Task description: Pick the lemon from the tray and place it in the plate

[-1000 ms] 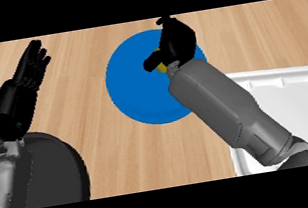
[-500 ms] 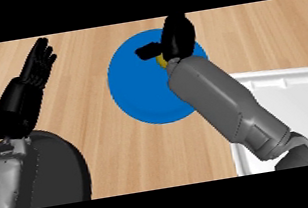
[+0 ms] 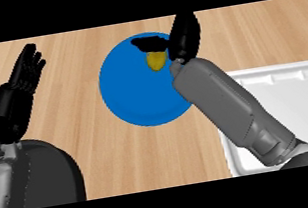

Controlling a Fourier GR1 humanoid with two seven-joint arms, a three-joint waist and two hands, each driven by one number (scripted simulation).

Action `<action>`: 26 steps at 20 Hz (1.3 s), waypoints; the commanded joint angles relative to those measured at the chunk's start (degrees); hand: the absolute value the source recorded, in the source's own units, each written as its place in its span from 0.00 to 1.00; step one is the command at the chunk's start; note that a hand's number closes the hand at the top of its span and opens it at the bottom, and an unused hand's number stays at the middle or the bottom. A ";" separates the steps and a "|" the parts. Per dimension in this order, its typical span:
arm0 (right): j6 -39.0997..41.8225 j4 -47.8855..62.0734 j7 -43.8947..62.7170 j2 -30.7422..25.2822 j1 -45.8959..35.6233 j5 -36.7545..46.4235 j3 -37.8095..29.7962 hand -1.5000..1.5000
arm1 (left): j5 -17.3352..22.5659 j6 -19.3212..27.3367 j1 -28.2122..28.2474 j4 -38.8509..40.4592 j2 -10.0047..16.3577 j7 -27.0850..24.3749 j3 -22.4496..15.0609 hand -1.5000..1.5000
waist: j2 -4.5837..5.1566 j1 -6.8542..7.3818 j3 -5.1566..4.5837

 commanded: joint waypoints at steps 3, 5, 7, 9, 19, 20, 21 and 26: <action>-4.18 -12.93 -3.59 -0.94 11.41 -0.76 -1.02 0.00 | 0.07 -0.09 3.21 -3.85 1.14 1.71 1.22 0.50 | -0.79 -2.46 0.01; -1.32 -20.35 -5.35 -4.08 17.83 -2.16 -0.86 0.00 | 0.14 0.49 5.34 -3.39 -0.28 -0.12 1.27 0.50 | -0.83 -2.86 0.01; -0.38 -23.91 -7.39 -4.50 22.21 -1.67 -0.24 0.00 | -2.52 2.13 2.04 -0.91 -0.91 -0.78 0.45 0.50 | -0.54 -2.68 0.00; 2.93 -33.47 -3.21 -8.30 28.74 -0.05 3.24 0.00 | -0.44 0.39 4.05 -2.24 0.70 -0.21 2.34 0.50 | -0.93 -3.52 -0.04; 11.64 -58.28 -2.57 -20.90 49.17 -2.18 -0.95 0.00 | -1.52 0.42 1.28 -1.16 -0.52 1.05 1.44 0.50 | -0.48 -2.51 -0.02; 10.53 -61.30 -2.72 -19.50 52.90 -1.13 1.00 0.00 | -1.06 -0.40 6.51 -6.46 -0.42 1.17 1.26 0.50 | -0.57 -2.23 -0.02; 11.64 -61.32 -1.62 -19.04 52.76 -0.25 -0.49 0.00 | -0.40 -0.38 2.13 -4.18 -0.37 3.28 1.87 0.50 | -0.46 -2.21 -0.03; 12.09 -63.93 -1.35 -19.52 57.58 6.05 -0.96 0.00 | -1.46 -1.37 5.24 -2.64 -0.56 -1.57 2.39 0.50 | -0.43 -2.11 -0.05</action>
